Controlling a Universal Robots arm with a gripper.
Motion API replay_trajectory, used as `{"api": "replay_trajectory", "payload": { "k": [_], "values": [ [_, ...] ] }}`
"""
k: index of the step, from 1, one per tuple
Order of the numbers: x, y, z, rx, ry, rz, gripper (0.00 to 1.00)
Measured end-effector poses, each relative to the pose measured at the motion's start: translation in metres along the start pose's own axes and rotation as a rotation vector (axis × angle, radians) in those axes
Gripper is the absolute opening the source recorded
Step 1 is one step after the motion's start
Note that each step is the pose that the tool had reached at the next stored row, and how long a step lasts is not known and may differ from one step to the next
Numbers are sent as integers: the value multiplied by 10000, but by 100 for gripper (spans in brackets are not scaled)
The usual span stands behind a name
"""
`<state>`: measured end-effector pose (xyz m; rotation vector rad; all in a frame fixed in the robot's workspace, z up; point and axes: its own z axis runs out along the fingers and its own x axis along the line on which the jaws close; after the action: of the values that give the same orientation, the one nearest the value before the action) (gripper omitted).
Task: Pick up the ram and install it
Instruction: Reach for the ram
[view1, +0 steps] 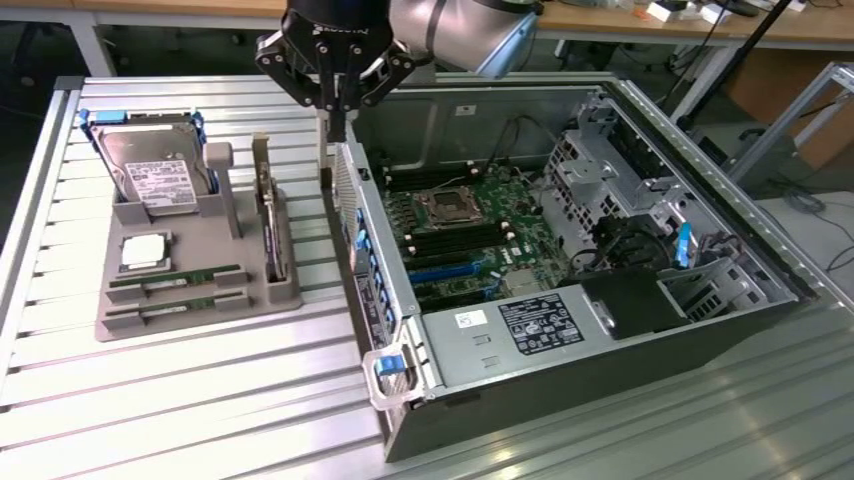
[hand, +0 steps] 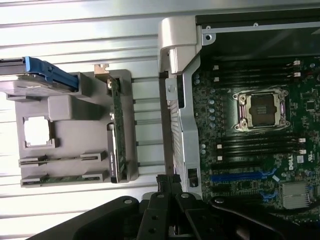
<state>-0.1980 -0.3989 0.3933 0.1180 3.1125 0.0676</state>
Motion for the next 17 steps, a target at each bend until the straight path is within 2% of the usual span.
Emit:
{"api": "replay_trajectory", "payload": {
  "k": [17],
  "values": [
    [108, -8, -3, 0, 0, -1, 10]
  ]
}}
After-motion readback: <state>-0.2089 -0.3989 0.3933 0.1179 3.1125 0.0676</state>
